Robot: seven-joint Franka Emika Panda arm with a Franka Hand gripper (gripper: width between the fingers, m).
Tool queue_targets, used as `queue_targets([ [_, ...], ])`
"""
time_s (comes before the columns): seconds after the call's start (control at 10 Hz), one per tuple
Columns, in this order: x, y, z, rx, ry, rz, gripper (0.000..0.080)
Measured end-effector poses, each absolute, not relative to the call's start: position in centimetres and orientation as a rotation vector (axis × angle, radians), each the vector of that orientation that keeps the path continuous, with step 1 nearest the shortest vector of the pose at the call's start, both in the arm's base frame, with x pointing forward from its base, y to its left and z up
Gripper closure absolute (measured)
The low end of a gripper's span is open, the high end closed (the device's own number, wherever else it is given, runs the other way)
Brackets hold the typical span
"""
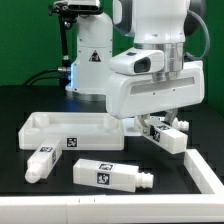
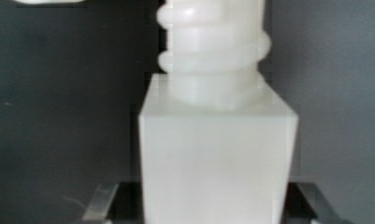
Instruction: Assemble desk
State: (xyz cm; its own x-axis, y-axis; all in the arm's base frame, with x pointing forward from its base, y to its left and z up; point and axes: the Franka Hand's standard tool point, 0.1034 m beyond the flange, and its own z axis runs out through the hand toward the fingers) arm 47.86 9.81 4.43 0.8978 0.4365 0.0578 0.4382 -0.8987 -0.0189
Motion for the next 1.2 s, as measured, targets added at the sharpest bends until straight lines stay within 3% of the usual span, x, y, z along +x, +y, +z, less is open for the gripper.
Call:
queue_targets([
  [0.4,45.2,13.1,4.9,-3.077,-0.253,-0.047,0.0514],
  [0.8,44.8,13.6,4.5,-3.078,-0.181,-0.055,0.0514],
  [1.0,42.2,15.3,3.4,-3.079,-0.061,-0.023,0.0514],
  [1.2,41.6,15.8,2.2,-3.072,-0.056,-0.041,0.0514],
])
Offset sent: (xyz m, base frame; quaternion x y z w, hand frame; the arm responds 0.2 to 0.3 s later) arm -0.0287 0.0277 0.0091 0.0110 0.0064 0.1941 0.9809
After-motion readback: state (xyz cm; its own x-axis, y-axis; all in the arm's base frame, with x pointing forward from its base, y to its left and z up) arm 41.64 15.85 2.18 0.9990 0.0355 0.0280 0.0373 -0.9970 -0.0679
